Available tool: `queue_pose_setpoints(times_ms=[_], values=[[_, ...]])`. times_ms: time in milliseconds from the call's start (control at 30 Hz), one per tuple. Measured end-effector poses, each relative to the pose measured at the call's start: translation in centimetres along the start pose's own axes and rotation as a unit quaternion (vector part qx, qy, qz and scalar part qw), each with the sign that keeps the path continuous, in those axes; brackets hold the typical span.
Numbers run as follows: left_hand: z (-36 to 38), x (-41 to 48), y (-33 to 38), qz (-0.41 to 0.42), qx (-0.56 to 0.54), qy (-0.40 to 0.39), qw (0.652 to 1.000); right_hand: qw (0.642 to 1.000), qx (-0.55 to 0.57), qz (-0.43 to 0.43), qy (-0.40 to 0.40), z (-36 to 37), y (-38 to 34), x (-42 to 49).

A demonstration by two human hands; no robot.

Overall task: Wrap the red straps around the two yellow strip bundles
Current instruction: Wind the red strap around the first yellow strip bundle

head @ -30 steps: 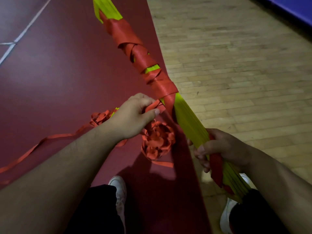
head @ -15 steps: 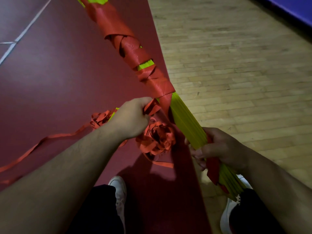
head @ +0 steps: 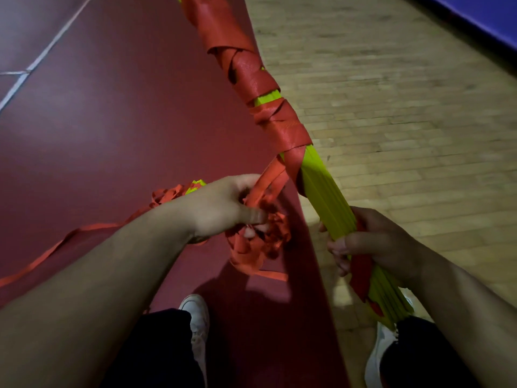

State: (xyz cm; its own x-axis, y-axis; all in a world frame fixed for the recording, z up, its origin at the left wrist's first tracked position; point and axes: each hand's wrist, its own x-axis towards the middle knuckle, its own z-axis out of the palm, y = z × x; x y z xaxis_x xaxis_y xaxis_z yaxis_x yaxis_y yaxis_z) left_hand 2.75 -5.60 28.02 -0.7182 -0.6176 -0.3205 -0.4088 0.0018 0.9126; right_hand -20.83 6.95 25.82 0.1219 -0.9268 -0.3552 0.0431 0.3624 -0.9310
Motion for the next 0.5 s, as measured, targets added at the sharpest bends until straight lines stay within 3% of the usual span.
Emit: queue_pose_setpoints(times_ms=[233,367,500], values=[[0.1,1.0,0.2,0.062,-0.045,0.139,0.987,0.998,0.024,-0.017,0.051,-0.5,-0.3,0.1],[0.0,0.8,0.2,0.114,-0.075,0.085,0.987,0.998,0.015,-0.024,0.063,-0.9,-0.4,0.1],[-0.4,-0.1,1.1,0.069,-0.038,-0.013,0.997,0.998,0.008,-0.025,0.056,-1.4,-0.3,-0.1]])
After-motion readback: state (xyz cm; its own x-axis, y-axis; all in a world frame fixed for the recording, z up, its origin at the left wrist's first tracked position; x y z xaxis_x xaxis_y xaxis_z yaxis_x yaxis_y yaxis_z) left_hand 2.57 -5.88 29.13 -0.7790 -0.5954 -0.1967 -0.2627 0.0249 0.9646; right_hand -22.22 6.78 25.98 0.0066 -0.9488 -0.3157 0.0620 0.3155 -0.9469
